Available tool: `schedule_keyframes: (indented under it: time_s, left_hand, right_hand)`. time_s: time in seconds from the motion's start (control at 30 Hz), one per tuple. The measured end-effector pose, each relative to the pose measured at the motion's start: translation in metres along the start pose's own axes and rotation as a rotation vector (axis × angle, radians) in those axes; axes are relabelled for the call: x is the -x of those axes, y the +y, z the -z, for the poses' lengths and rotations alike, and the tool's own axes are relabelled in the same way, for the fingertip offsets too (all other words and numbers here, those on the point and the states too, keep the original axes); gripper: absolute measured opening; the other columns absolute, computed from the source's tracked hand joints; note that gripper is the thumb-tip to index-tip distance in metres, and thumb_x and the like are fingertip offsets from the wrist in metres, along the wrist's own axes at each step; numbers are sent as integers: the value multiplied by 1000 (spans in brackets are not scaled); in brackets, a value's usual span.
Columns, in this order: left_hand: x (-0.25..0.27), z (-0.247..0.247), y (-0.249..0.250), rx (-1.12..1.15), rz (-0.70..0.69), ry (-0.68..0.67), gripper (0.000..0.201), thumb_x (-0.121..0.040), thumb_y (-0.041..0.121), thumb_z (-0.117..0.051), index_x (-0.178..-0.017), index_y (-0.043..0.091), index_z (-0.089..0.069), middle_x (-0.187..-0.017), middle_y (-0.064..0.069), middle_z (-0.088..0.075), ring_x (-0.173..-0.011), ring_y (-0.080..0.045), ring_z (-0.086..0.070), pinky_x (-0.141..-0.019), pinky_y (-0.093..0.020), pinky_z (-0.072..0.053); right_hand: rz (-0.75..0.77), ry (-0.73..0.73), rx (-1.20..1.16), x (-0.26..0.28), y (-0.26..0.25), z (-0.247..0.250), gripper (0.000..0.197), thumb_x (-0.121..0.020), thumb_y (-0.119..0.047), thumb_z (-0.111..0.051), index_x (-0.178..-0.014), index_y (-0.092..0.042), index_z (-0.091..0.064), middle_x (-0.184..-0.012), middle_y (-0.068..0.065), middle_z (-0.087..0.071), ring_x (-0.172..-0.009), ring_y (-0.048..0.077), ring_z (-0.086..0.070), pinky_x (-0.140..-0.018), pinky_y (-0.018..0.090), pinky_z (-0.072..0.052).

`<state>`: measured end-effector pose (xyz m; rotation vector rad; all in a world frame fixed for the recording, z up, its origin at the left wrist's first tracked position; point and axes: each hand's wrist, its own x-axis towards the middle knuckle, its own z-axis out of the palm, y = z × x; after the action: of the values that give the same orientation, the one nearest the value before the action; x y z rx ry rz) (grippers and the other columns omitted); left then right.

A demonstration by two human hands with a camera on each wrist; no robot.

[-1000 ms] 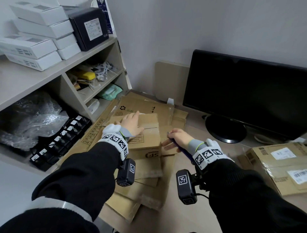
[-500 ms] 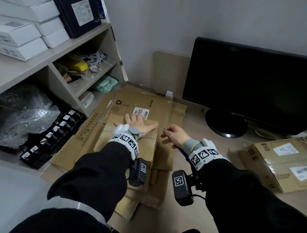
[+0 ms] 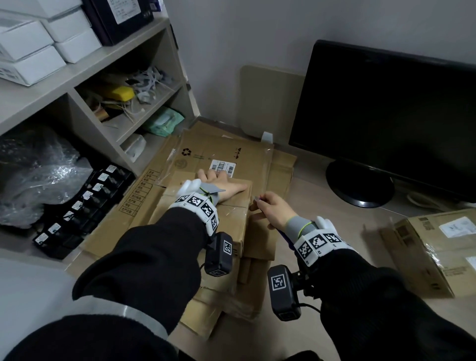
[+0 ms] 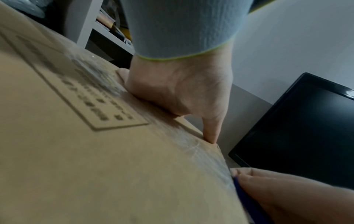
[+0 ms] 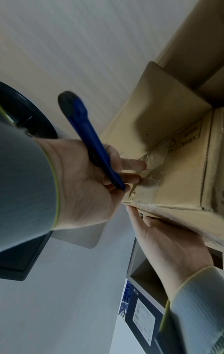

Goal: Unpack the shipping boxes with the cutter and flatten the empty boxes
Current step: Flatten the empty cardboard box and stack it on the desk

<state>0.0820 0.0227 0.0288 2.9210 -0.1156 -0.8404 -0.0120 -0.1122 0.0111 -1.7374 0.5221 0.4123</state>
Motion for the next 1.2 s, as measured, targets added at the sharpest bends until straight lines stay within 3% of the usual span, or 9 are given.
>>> schedule_keyframes:
  time_s: [0.17,0.4,0.6,0.73,0.87,0.93,1.0,1.03,1.2]
  left_hand:
    - [1,-1,2,-14,21,-14,121,-48,96,-29,-148,27,-22,-156,-3,-13,-143,-31,-1,-112,-58,-13]
    - [8,1,3,-20,13,-12,120,-51,96,-29,-148,26,-20,-157,-3,-11,-145,-31,2,-112,-59,-11]
    - [14,5,8,-79,44,-47,141,-29,102,-32,-149,30,-17,-157,-6,-12,-144,-34,-4,-110,-60,-15]
    - [17,9,13,-47,77,-66,126,-42,94,-41,-149,32,-16,-158,-9,-9,-143,-36,-4,-112,-56,-15]
    - [21,15,20,-88,82,-78,110,-62,82,-49,-150,23,-18,-156,-13,-16,-142,-37,-10,-112,-49,-15]
    - [24,22,24,-127,31,-99,85,-75,71,-52,-141,20,-36,-135,-10,-39,-124,-29,-35,-98,-36,-31]
    - [29,29,29,-139,-4,-104,50,-84,60,-51,-118,24,-43,-106,-5,-39,-97,-21,-35,-74,-28,-32]
    - [30,31,30,-139,-15,-111,45,-85,59,-51,-111,23,-43,-101,-4,-37,-93,-21,-34,-73,-29,-30]
    - [22,24,30,-160,-37,-118,70,-76,69,-51,-123,17,-55,-99,-6,-45,-90,-24,-41,-80,-32,-31]
  right_hand:
    - [6,-5,7,-1,2,0,6,-100,-18,-39,-101,-16,-45,-114,8,-64,-87,20,-65,-33,13,-28]
    - [-5,-30,56,5,-2,2,9,-101,-21,-38,-104,-18,-45,-110,-2,-63,-91,17,-66,-38,15,-30]
    - [-8,-44,85,6,-4,3,7,-100,-20,-39,-98,-20,-46,-119,2,-64,-88,13,-65,-40,16,-32]
    - [-2,-43,79,9,-6,4,17,-100,-23,-41,-84,-25,-44,-111,-2,-64,-88,14,-63,-44,19,-31]
    - [9,-44,155,8,-8,5,11,-100,-28,-41,-96,-21,-49,-115,1,-65,-89,13,-63,-46,20,-35]
    - [5,-50,200,6,-9,5,12,-99,-27,-41,-101,-19,-50,-117,2,-65,-88,13,-64,-45,20,-37]
    - [3,-62,227,5,-10,5,13,-99,-28,-42,-101,-19,-50,-116,2,-65,-88,13,-66,-45,20,-39]
    - [7,-68,244,6,-11,5,14,-99,-30,-42,-102,-20,-51,-115,1,-66,-89,14,-66,-45,20,-39]
    - [36,-129,275,8,-11,9,15,-98,-25,-44,-103,-18,-56,-88,-3,-66,-70,14,-63,-45,18,-37]
